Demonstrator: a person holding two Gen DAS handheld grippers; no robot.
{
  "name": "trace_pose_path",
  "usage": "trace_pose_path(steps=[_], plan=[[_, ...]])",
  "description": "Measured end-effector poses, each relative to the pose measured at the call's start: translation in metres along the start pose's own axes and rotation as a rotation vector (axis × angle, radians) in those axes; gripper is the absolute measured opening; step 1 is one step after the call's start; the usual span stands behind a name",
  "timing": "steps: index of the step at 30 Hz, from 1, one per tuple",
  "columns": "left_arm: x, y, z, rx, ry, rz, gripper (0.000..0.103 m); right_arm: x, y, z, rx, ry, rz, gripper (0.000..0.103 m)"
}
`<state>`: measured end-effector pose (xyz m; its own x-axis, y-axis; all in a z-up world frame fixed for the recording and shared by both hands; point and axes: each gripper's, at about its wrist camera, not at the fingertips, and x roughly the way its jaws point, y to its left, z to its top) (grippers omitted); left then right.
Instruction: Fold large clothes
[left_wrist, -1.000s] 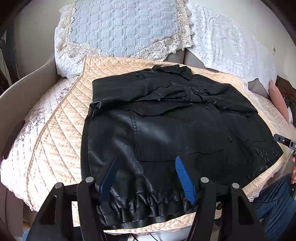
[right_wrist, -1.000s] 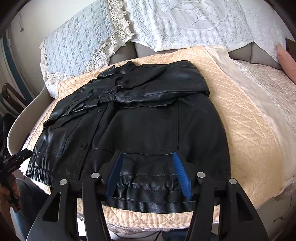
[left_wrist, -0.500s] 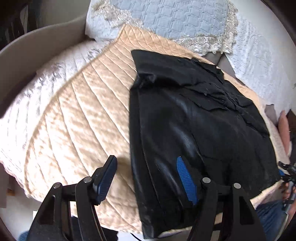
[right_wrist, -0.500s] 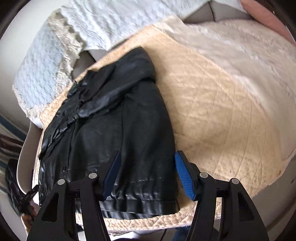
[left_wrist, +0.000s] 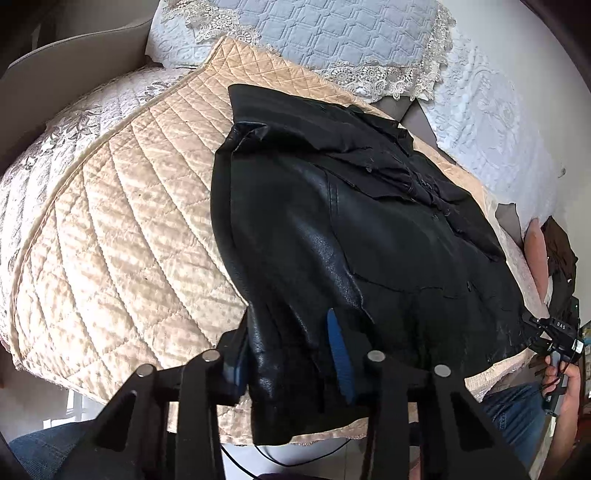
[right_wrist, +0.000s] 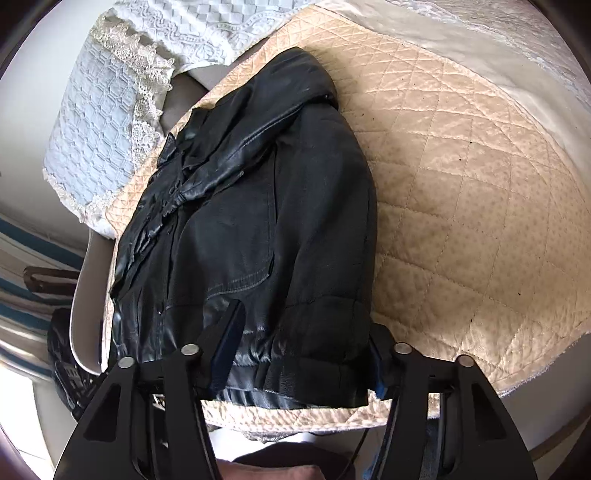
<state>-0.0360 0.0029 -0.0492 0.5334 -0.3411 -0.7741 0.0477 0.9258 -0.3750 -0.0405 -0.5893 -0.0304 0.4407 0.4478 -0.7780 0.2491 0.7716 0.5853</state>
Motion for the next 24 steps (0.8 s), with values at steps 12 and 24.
trace_pose_path(steps=[12,24], plan=[[0.012,-0.007,0.002,0.033,0.037,0.083,0.026,0.013,0.005,0.005,-0.031,0.044,-0.026,0.020],[-0.046,0.009,0.043,-0.031,-0.092,-0.210,0.008,-0.032,0.010,0.009,-0.068,-0.073,0.218,0.006]])
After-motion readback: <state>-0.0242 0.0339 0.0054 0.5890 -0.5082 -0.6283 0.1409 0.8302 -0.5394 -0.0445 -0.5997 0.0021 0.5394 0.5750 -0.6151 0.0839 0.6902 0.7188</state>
